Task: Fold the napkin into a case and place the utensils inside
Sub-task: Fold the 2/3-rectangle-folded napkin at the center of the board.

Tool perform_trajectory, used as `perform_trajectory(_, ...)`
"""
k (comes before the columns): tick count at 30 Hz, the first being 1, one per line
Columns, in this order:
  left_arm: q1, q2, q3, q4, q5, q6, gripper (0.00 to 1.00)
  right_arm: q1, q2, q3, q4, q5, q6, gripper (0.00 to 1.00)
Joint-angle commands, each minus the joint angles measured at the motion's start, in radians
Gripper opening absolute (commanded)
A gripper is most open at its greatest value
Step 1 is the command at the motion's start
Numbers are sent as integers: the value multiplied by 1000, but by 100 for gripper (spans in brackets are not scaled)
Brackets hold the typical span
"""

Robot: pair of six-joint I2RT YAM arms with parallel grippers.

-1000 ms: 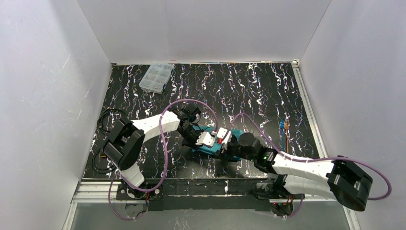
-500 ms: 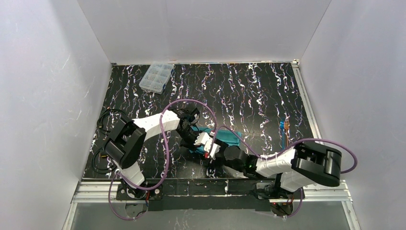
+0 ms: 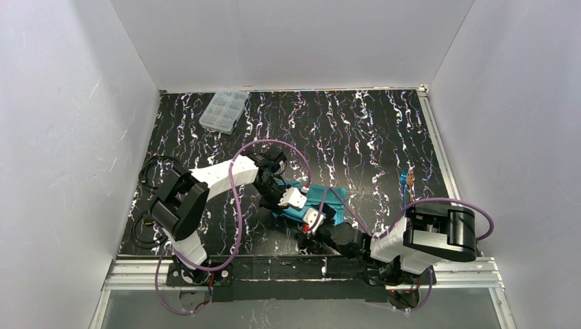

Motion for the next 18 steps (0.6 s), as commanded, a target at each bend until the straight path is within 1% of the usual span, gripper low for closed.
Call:
perform_trajectory(1,-1,3,31,-54,22,31,0,19,24,3,127,19,-4,99)
perform_trajectory(5,-1,6,36,-61,26,29,0,20,68,29,131,23,-55,99)
perform_trajectory(9,0,8,44,-64,35,21,0,21,139,22,241,63,-58,99)
perform_trajectory(13,2,12,64,-81,48,13,0,21,228,11,411,75,-1,99)
perform_trajectory(16,2,15,69,-92,50,14,0,22,299,29,469,55,-2,99)
perform_trajectory(18,2,17,70,-94,48,16,0,22,330,50,472,46,-26,99)
